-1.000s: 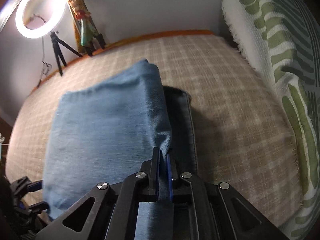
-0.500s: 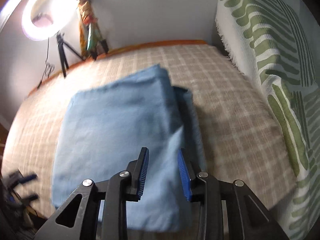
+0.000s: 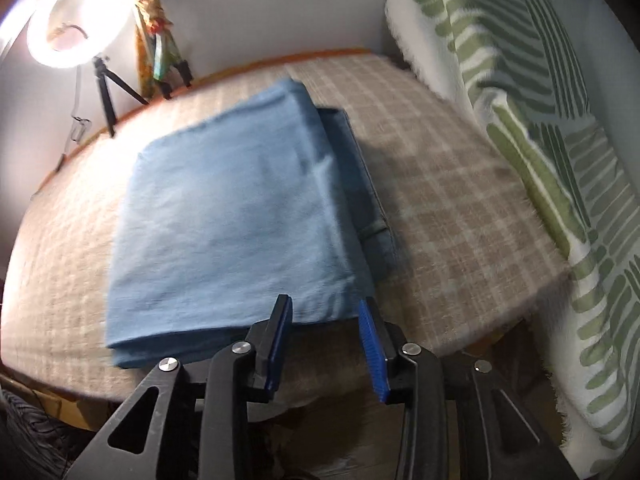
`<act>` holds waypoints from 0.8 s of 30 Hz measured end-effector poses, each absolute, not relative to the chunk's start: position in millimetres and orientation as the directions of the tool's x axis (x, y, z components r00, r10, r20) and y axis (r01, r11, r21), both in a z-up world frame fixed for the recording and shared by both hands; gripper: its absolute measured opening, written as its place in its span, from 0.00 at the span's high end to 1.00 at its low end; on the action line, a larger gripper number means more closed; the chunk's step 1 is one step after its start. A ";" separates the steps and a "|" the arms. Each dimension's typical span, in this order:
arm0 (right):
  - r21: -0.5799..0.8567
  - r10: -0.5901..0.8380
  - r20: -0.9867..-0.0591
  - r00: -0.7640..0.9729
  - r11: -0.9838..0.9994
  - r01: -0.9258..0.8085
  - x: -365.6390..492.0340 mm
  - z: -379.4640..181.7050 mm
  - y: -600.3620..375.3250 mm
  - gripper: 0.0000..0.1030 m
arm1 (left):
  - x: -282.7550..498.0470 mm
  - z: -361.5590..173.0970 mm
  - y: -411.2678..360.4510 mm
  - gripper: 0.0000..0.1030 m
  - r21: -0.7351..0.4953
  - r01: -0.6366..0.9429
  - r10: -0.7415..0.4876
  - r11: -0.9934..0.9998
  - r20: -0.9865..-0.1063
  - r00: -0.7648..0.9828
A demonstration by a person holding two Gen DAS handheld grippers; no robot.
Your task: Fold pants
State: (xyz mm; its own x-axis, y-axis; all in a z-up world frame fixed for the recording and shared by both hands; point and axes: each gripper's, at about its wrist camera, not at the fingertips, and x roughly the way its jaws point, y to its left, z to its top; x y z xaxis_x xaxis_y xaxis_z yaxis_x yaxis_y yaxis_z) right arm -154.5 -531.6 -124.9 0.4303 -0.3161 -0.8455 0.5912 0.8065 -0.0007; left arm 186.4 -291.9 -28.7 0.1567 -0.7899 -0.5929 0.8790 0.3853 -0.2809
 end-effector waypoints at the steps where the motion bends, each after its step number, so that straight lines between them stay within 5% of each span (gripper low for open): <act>1: 0.018 -0.308 -0.837 0.453 0.811 0.584 -156.7 -118.2 -527.4 0.53 | 187.7 -27.6 -293.2 0.41 -0.293 0.877 -0.791 0.381 -0.595 0.145; 2: 0.037 -0.300 -0.829 0.473 0.814 0.580 -158.5 -111.8 -524.2 0.43 | 188.7 -27.1 -295.3 0.41 -0.306 0.876 -0.793 0.372 -0.595 0.129; 11: 0.123 -0.250 -0.772 0.584 0.843 0.523 -159.4 -74.9 -534.6 0.18 | 200.9 -46.1 -335.8 0.39 -0.454 0.816 -0.794 0.357 -0.607 0.010; 24: 0.194 -0.107 -0.776 0.622 0.898 0.395 -120.6 -110.5 -627.2 0.06 | 230.8 -118.5 -400.2 0.39 -0.578 0.678 -0.742 0.453 -0.667 -0.073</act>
